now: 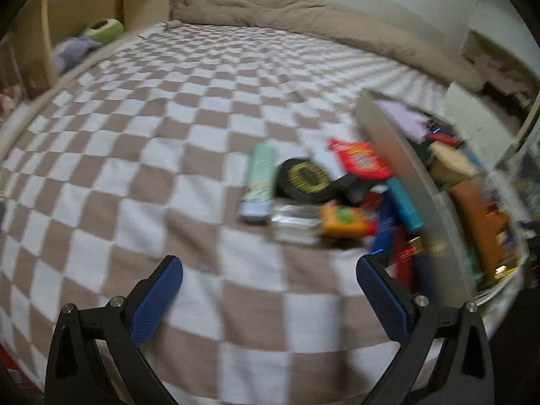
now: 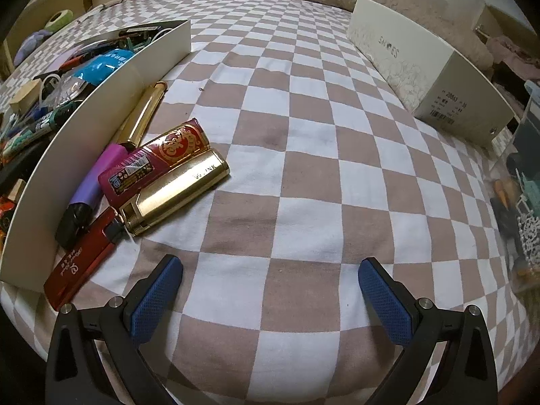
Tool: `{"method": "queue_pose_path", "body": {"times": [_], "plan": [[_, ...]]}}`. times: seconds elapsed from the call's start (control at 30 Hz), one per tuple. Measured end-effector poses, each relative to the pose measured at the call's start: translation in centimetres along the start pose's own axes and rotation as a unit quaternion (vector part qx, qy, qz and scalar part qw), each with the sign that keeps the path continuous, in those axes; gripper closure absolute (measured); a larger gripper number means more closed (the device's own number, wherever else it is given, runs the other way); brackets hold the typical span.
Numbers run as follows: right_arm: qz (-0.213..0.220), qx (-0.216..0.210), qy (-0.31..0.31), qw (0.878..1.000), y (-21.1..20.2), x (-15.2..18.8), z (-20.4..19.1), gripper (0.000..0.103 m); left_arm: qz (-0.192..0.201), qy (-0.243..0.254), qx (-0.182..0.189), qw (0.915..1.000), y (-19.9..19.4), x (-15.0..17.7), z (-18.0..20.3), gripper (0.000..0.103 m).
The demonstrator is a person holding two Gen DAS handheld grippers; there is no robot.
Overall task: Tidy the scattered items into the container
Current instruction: 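Lower the left tool and grasp the clear lighter with orange label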
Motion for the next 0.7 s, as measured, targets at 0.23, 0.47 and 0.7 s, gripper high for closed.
{"method": "queue_pose_path", "body": {"times": [0.23,0.47,0.7], "plan": [[0.001,-0.004,0.002,1.0,-0.4,0.3,0.2,0.0,-0.012,0.046,-0.014,0.9988,0.9,-2.0,2.9,0.0],[0.004,-0.008,0.002,1.0,-0.8,0.8,0.5,0.0,-0.049,0.078,-0.037,0.995,2.8,-2.4,4.2,0.0],[0.005,-0.009,0.001,1.0,-1.2,1.3,0.7,0.0,-0.087,0.052,-0.031,0.9944,4.5,-1.6,3.2,0.008]]}}
Point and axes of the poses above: each gripper's, at about its wrist camera, not at the fingertips, and y roughly the way its jaws point, z to its right, x to its underside, the point moved 9 cm from there along y, roughly the way its jaws point, and after that the axes turned 11 degrees about y, right-handed, at the moved point
